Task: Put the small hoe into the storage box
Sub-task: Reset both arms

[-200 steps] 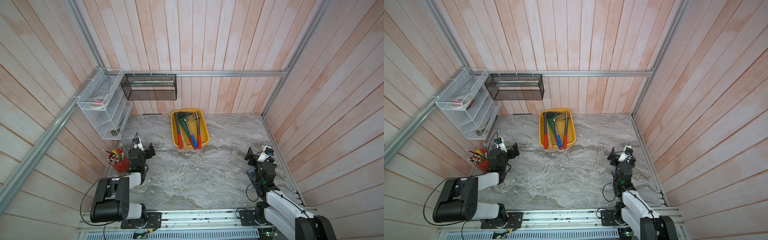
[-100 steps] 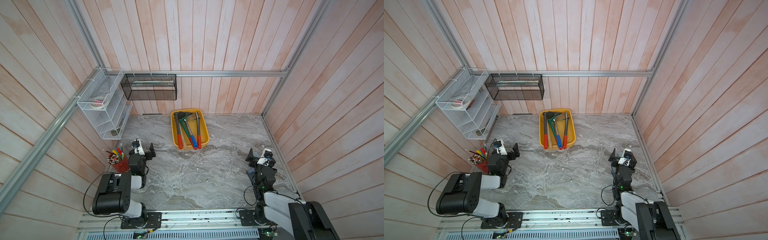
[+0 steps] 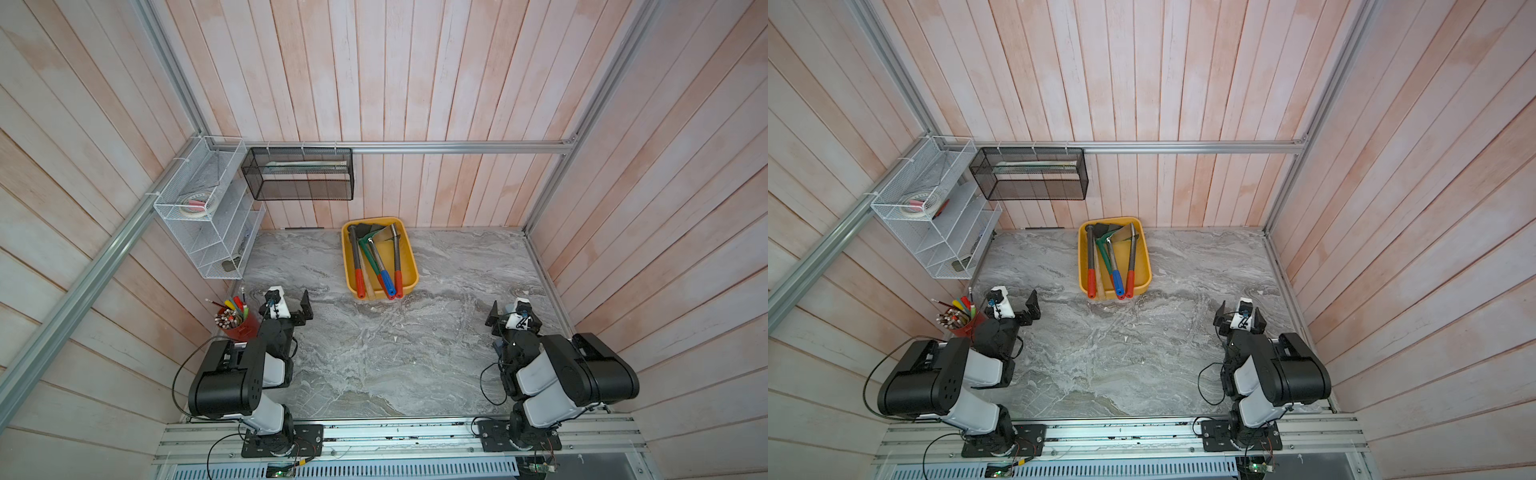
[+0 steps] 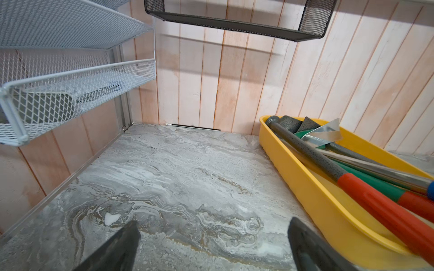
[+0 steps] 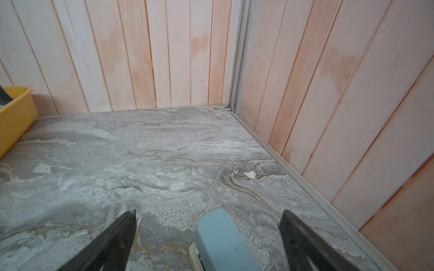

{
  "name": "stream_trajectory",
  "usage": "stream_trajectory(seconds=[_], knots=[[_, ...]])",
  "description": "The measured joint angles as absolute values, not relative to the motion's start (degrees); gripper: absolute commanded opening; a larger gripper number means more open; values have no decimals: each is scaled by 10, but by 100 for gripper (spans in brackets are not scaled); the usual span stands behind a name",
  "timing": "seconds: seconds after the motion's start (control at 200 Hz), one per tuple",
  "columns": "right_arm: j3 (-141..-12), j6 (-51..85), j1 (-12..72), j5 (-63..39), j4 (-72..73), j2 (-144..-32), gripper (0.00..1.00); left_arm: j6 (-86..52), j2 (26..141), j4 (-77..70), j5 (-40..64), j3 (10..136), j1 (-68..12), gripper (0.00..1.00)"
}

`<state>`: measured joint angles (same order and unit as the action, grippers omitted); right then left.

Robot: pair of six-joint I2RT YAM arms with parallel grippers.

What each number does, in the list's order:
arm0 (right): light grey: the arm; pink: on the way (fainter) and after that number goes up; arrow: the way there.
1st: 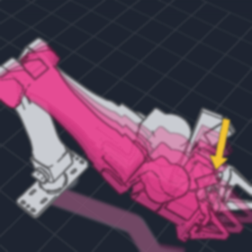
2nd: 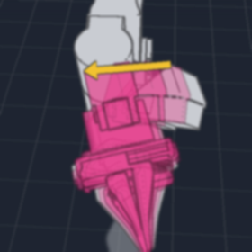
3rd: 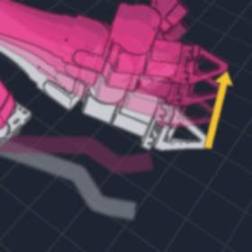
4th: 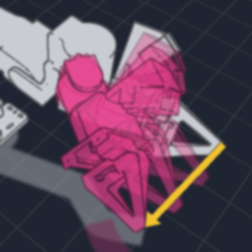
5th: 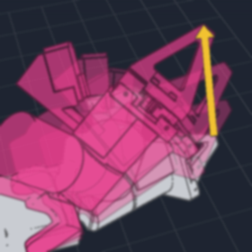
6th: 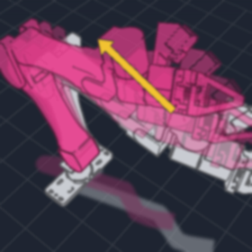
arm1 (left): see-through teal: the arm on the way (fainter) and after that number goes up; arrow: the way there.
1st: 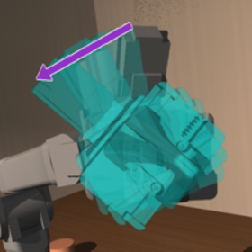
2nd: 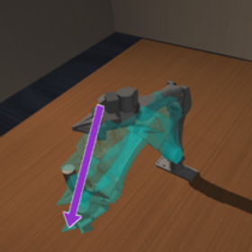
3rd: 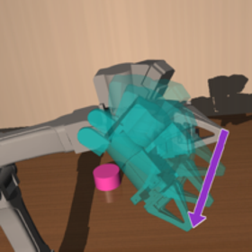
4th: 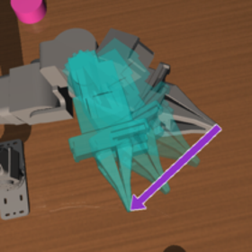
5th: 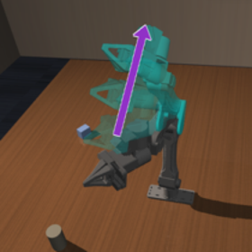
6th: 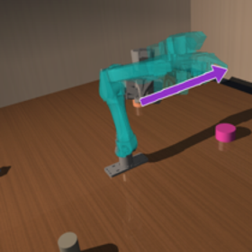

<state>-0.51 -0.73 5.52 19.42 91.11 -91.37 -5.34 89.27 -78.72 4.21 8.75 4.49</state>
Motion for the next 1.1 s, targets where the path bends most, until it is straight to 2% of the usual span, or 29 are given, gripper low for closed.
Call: stream_trajectory(seconds=[0.41,0.755,1.1], knots=[[-39,-13,54,201,925,-932,98,-56,893,-763,-10,107,38,100],[-108,18,11,179,825,-905,98,-22,894,-717,-72,140,-15,100],[-108,26,11,170,802,-905,98,-28,895,-703,-85,140,6,100]])
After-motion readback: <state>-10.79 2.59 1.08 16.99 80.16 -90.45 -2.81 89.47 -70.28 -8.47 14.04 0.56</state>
